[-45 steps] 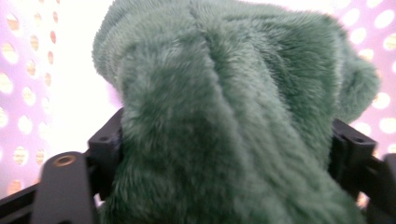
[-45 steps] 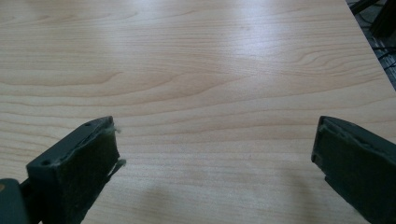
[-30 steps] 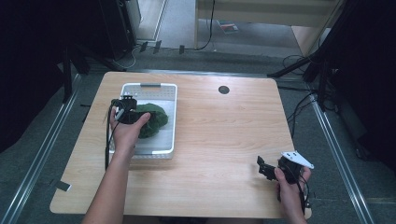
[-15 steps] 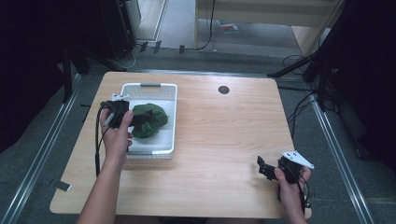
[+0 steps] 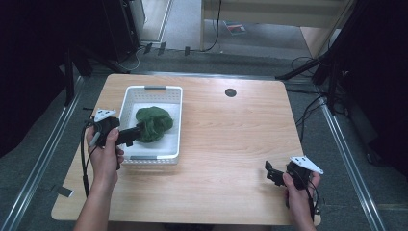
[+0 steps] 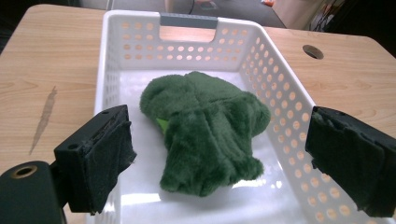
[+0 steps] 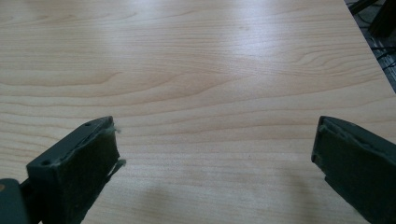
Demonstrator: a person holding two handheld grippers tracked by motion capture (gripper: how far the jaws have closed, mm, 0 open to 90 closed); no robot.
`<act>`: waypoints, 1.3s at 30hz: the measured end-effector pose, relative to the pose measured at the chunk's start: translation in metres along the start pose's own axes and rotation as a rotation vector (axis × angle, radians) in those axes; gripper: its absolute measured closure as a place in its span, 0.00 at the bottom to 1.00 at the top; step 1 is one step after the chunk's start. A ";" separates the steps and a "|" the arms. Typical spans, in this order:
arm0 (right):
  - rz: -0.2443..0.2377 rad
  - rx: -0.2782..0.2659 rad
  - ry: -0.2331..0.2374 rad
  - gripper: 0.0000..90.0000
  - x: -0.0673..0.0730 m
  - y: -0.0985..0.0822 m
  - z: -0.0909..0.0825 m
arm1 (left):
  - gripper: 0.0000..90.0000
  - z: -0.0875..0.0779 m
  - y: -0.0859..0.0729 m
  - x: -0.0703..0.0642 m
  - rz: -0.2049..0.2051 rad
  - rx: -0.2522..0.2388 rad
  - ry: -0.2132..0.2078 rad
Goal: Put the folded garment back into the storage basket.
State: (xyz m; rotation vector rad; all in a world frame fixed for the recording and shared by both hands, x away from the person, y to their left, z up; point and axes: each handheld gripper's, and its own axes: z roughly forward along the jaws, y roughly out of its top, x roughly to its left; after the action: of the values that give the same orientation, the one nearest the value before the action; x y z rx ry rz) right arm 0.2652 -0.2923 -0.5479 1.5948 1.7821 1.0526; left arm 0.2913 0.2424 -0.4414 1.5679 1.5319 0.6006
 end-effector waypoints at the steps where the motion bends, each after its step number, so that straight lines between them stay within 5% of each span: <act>1: 0.001 0.000 0.000 0.01 0.000 0.000 0.000 | 0.09 -0.002 -0.002 0.001 0.001 -0.007 0.002; 21: 0.001 0.004 -0.005 0.01 0.000 0.000 0.000 | 0.09 -0.049 -0.053 0.045 -0.022 -0.102 0.039; 28: -0.008 0.003 -0.008 0.01 0.001 0.000 0.000 | 0.09 -0.052 -0.071 0.057 -0.031 -0.115 0.047; 39: -0.005 0.003 -0.008 0.01 0.000 0.000 0.000 | 0.08 -0.049 -0.107 0.086 -0.110 -0.134 0.050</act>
State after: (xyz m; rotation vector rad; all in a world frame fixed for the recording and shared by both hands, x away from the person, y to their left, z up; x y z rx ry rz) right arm 0.2652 -0.2918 -0.5478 1.5936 1.7824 1.0404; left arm 0.2029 0.3256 -0.5220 1.3682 1.5706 0.6704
